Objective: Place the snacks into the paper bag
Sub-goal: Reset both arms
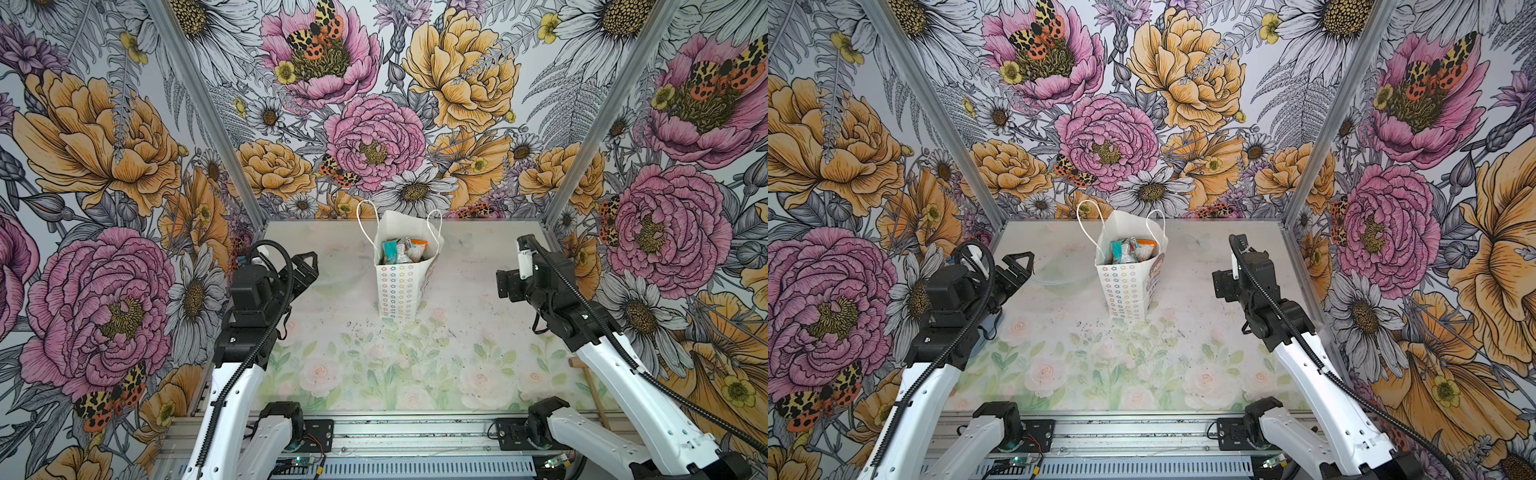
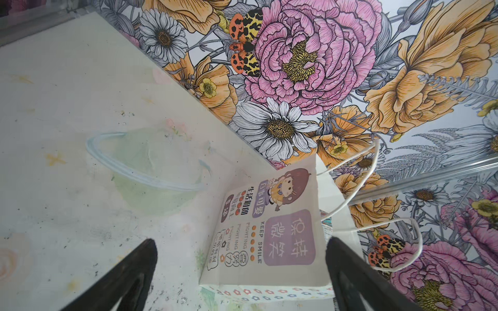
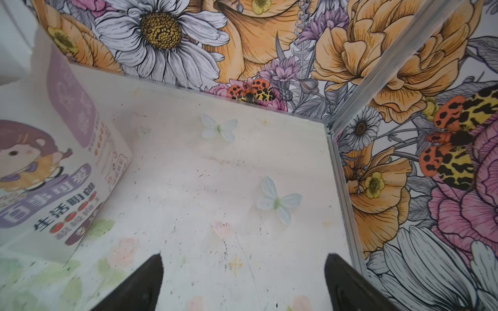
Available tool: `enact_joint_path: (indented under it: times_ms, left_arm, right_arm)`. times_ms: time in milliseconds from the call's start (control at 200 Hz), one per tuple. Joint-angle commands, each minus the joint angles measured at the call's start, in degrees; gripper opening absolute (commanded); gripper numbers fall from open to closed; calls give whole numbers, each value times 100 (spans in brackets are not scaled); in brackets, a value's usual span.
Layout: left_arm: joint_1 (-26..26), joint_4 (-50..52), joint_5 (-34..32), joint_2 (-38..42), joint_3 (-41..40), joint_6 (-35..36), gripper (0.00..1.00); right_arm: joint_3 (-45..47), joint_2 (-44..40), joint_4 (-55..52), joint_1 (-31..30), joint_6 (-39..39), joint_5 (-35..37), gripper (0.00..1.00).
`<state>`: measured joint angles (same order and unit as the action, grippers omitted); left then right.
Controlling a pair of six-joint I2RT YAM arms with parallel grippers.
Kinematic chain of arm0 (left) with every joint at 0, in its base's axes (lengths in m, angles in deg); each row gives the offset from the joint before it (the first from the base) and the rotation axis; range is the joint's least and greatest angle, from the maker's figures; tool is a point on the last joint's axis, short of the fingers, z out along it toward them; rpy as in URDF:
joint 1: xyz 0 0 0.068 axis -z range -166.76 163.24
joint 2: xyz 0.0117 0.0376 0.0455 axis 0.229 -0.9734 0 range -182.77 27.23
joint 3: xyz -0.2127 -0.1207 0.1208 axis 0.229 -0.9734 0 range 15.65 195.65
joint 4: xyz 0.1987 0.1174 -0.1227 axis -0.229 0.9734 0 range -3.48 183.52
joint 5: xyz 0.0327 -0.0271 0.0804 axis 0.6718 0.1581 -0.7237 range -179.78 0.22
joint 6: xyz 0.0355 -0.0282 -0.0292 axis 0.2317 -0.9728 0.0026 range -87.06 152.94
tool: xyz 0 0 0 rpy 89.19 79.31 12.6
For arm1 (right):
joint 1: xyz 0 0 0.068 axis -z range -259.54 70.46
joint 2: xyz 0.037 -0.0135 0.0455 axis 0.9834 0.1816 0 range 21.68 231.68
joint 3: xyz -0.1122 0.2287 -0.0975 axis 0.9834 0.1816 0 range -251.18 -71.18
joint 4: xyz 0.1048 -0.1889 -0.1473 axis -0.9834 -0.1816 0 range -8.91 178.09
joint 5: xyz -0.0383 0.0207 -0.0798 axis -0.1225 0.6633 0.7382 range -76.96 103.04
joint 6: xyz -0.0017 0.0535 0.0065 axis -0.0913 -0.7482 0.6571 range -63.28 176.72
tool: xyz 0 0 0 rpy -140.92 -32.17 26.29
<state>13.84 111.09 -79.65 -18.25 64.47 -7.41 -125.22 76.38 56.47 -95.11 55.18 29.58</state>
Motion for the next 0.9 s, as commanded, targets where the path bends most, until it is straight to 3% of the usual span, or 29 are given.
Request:
enact_joint_path:
  times_ms: [0,205,395,681,896]
  left_arm:
    - [-52,-583,-261,69,-357,606,99]
    - [-67,-1622,-738,469,-1245,1206,99]
    - [-218,-1649,-1320,647,-1552,2016,99]
    - [-719,-2672,-1045,302,-2192,2298,99]
    - [-799,-3863,-1099,95,-2687,2678,99]
  right_arm:
    - [804,-14,1783,296,-27,253,95]
    - [2237,240,4223,811,-310,315,96]
    - [2874,842,5343,964,-298,218,96]
    - [3085,1770,6464,1056,-372,-23,96]
    - [3133,2632,7506,1124,-80,30,96]
